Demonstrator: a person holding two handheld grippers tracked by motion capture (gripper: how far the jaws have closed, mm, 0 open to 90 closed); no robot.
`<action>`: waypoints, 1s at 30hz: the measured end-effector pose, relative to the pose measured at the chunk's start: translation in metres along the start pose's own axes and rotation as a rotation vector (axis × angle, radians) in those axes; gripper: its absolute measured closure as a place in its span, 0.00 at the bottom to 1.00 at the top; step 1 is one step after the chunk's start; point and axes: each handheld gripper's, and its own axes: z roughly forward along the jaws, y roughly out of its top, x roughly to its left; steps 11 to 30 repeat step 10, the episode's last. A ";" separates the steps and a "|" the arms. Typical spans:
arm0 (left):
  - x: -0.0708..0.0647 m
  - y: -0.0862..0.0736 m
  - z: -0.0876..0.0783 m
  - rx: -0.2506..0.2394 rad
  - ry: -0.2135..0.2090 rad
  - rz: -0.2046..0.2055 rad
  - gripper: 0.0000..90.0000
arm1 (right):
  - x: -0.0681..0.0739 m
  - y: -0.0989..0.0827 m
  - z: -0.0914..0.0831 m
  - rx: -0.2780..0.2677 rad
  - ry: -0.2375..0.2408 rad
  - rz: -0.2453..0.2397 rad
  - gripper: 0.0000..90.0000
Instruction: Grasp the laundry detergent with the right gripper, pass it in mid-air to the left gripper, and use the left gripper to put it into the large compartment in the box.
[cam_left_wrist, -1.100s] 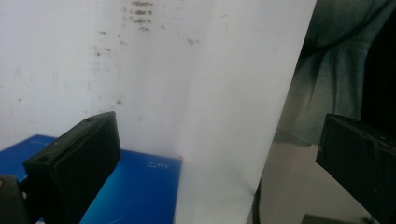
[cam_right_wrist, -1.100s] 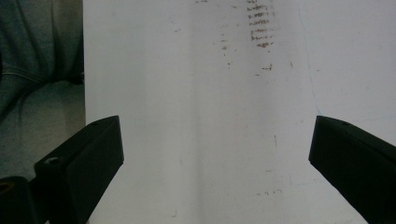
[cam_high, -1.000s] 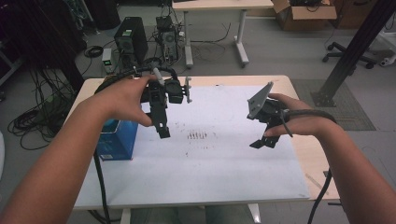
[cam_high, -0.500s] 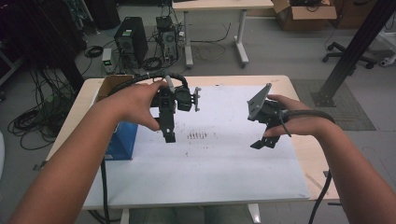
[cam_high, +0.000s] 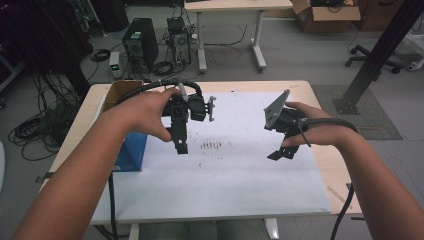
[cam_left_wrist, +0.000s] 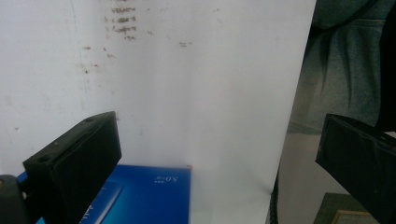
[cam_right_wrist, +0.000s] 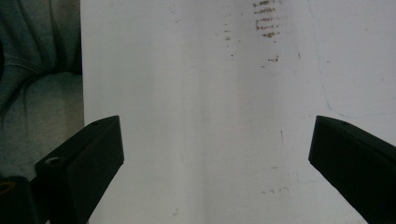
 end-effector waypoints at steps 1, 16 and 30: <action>0.000 0.000 0.000 0.002 0.001 0.002 0.00 | 0.000 0.000 0.000 0.000 0.000 0.000 0.04; -0.004 0.000 -0.002 -0.002 0.000 0.004 0.00 | 0.004 0.001 0.000 -0.003 -0.004 -0.001 0.04; -0.004 0.000 -0.002 -0.002 0.000 0.004 0.00 | 0.004 0.001 0.000 -0.003 -0.004 -0.001 0.04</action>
